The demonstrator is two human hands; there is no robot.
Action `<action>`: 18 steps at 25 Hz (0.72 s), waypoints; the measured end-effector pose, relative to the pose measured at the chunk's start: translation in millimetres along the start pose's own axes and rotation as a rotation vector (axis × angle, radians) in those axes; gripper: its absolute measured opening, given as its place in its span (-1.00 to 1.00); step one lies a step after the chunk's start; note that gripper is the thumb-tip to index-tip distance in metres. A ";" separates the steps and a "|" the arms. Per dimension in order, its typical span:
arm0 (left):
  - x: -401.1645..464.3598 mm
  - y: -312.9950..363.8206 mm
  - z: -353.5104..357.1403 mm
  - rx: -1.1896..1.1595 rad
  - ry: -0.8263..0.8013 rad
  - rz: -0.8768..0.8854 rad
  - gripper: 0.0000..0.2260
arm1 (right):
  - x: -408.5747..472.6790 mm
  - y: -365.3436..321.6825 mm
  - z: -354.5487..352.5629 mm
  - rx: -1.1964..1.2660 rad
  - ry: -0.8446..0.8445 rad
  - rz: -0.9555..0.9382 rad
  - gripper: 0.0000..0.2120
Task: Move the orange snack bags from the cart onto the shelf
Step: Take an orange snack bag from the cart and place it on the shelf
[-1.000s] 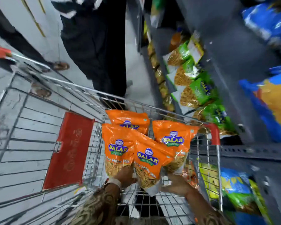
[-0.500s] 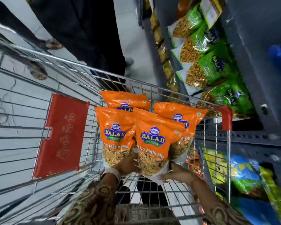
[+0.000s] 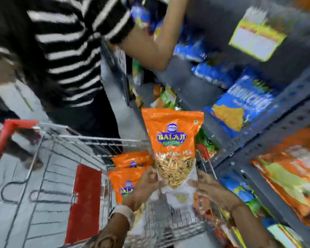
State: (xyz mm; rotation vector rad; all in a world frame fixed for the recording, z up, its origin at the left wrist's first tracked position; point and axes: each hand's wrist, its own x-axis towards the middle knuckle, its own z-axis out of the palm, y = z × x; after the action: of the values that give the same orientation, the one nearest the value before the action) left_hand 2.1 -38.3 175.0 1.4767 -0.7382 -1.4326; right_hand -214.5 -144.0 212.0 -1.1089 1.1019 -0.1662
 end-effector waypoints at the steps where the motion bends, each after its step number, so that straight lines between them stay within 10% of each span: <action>1: -4.0 29.4 0.9 -0.014 0.016 0.073 -0.71 | -14.7 -20.7 5.5 0.013 0.044 -0.090 -0.65; 11: -66.3 303.9 84.3 -0.011 -0.249 0.746 -0.59 | -223.6 -212.9 -8.1 -0.071 0.557 -0.958 -0.58; 18: -78.1 395.7 230.3 0.202 -0.655 0.879 -0.60 | -346.6 -222.7 -94.3 -0.123 0.907 -1.019 -0.65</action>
State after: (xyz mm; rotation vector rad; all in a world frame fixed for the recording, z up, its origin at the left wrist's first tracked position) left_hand -164.0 -172.2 587.5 0.6021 -1.7141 -1.1207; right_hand -373.2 -104.5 601.8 -1.6885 1.2082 -1.5352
